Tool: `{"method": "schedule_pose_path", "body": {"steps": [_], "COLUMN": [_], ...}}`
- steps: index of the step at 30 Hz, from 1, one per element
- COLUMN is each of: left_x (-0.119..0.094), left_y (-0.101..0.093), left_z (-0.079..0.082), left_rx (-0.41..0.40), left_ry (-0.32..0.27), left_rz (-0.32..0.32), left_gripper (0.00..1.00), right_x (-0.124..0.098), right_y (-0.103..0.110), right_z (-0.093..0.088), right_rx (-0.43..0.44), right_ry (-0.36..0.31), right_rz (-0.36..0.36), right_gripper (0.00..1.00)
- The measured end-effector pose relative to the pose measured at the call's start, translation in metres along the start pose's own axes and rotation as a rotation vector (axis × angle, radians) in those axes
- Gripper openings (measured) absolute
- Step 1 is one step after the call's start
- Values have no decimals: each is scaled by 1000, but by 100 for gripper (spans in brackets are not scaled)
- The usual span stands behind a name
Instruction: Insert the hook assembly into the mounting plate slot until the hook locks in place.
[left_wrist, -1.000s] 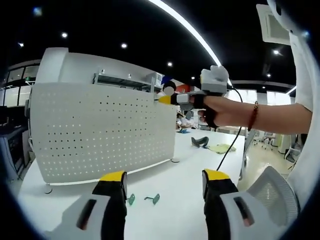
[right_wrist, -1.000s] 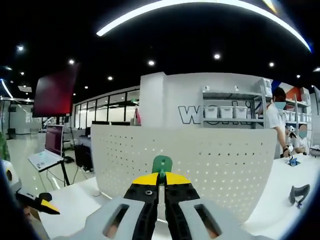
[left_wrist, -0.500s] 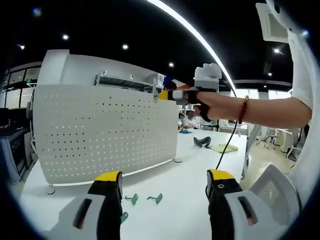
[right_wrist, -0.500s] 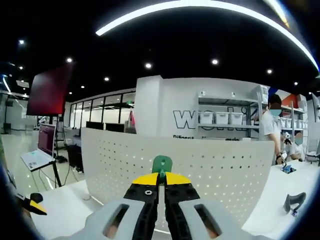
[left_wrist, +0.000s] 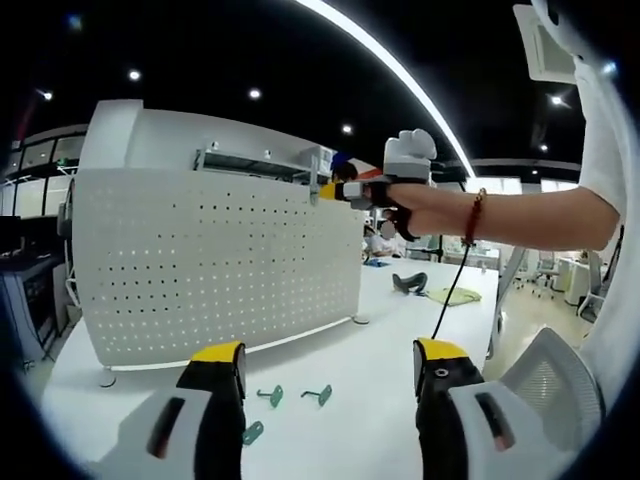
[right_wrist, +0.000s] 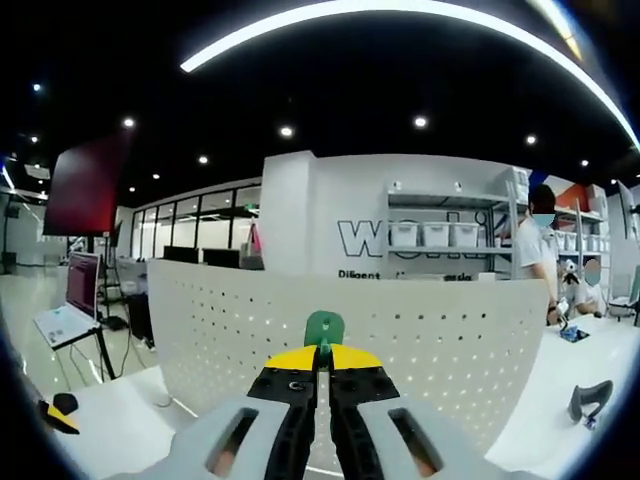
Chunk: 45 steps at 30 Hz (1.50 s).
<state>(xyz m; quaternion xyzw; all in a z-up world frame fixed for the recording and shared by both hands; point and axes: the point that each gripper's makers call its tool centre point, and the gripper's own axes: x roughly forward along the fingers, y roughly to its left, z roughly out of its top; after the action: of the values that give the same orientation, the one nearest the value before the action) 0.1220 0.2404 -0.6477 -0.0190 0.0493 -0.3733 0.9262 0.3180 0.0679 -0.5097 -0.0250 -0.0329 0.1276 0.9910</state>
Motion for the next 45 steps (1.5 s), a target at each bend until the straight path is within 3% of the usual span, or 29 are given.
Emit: {"method": "schedule_pose_path", "body": {"steps": [32, 45], "left_x": [1, 0], "left_y": [8, 13], "left_z": [-8, -6], "left_rx": [-3, -17], "left_ry": [36, 23], "left_rz": [-17, -8], "left_gripper": [70, 69], "right_x": [42, 56], "right_y": [-15, -19], "right_z": [-6, -7], "right_rx": [-10, -17], "right_ry": [10, 11], "right_rz": [-51, -66], "right_gripper": [1, 1]}}
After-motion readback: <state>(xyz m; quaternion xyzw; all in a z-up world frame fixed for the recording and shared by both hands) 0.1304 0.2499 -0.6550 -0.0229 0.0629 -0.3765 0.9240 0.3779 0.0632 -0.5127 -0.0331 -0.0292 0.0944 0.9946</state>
